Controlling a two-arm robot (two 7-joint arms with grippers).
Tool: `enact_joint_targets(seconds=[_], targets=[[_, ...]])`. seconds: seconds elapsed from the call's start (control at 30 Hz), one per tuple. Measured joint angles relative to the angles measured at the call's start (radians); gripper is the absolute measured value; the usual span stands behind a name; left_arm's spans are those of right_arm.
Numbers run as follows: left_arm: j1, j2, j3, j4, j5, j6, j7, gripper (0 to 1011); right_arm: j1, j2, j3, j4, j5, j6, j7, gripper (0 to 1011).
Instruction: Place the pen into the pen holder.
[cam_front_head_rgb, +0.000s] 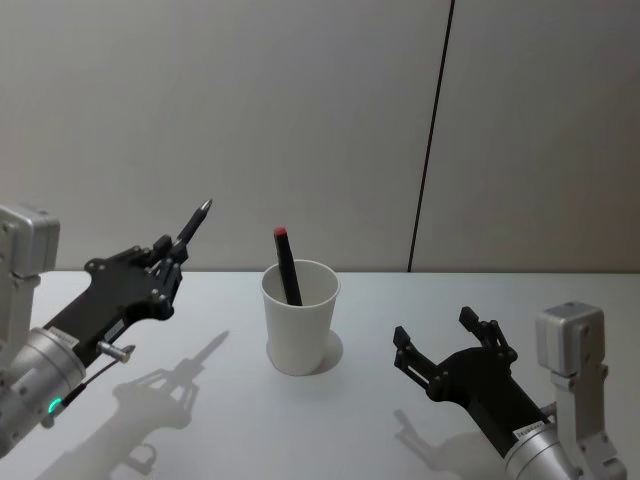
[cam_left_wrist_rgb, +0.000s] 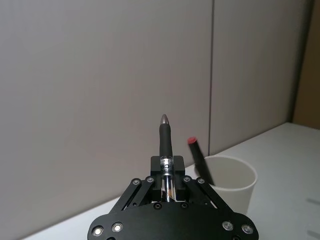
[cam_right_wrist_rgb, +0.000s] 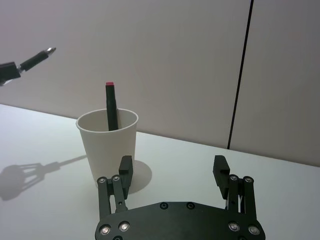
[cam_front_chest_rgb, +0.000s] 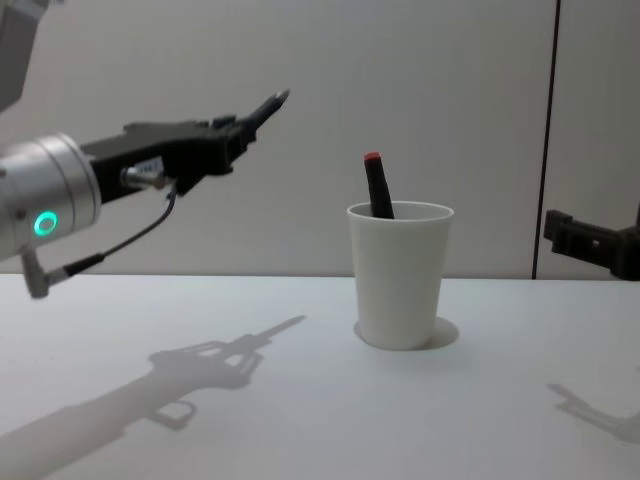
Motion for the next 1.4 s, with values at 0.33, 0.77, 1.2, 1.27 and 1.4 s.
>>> enact_joint_targets(seconds=[0.33,0.77,1.2,1.27,1.4], targets=[[-0.059,0.006,0.021,0.043,-0.056,-0.079,-0.139,146,0.007,-0.014,0.006,-0.001,0.063,0.007,0.057,1001],[-0.106,0.012,0.066,0.090,-0.077,-0.179,-0.261,146,0.034,-0.051,0.018,-0.014,0.202,0.028,0.151,1001],[-0.101,0.017,0.088,0.092,-0.056,-0.218,-0.269,147,0.074,-0.100,0.031,-0.031,0.368,0.057,0.230,1001],[-0.100,0.017,0.090,0.093,-0.054,-0.222,-0.269,146,0.082,-0.110,0.033,-0.033,0.397,0.063,0.242,1001],[-0.099,0.018,0.093,0.093,-0.052,-0.227,-0.271,146,0.092,-0.126,0.037,-0.036,0.443,0.071,0.260,1001]])
